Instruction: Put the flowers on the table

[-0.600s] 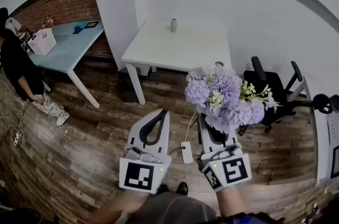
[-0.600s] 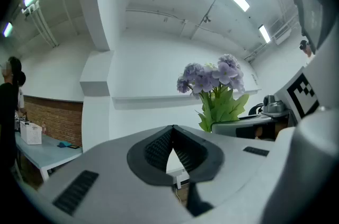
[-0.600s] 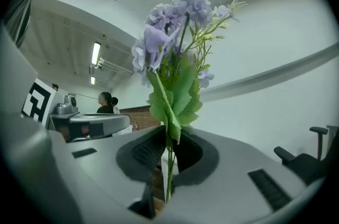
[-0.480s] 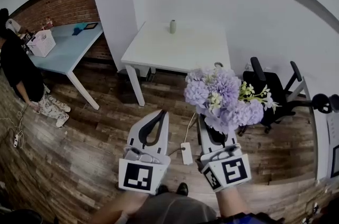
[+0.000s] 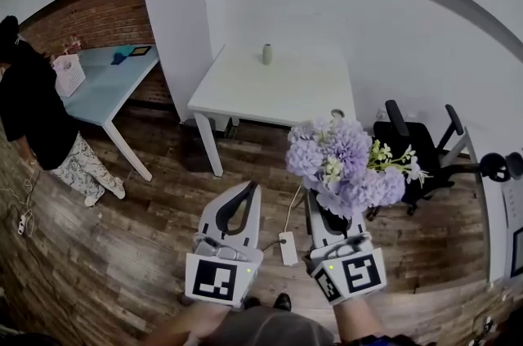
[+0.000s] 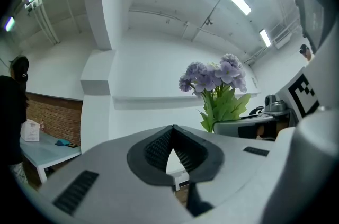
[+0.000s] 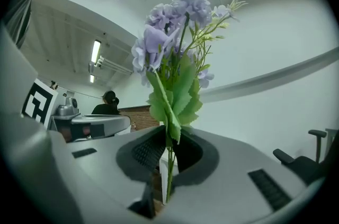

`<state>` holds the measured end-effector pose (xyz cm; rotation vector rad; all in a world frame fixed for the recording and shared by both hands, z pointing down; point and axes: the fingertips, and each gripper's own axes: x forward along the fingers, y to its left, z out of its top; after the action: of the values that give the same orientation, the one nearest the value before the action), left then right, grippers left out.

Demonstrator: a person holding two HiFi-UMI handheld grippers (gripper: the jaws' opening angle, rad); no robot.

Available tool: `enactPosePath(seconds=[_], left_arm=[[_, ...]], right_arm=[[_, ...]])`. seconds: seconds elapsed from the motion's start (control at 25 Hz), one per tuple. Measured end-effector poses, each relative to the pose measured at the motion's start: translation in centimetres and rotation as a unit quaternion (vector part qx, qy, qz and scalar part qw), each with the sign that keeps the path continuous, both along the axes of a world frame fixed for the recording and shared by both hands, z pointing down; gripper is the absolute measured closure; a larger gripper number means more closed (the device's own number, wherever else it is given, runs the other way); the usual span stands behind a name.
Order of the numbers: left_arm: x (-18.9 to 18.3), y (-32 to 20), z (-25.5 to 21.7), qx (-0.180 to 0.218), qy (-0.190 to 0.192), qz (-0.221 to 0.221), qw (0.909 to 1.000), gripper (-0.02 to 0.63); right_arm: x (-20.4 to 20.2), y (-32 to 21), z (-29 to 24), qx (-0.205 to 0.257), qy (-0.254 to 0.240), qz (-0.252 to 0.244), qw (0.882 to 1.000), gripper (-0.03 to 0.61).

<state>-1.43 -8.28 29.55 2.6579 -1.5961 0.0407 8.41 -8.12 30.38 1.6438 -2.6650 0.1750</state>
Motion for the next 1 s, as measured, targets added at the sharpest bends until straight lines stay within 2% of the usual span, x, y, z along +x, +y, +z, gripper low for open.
enactPosePath(seconds=[0.32, 0.56, 1.0], left_arm=[[-0.3, -0.1, 0.0, 0.0, 0.002, 0.009, 1.0, 0.606], [-1.6, -0.3, 1.0, 0.0, 0.006, 0.003, 1.0, 0.606], [-1.6, -0.5, 2.1, 0.0, -0.002, -0.002, 1.0, 0.606]], right_arm=[[-0.2, -0.3, 0.0, 0.001, -0.002, 0.01, 1.0, 0.537], [-0.3, -0.8, -0.1, 0.012, -0.012, 0.015, 1.0, 0.535], [0.0, -1.2, 0.8, 0.013, -0.021, 0.011, 1.0, 0.535]])
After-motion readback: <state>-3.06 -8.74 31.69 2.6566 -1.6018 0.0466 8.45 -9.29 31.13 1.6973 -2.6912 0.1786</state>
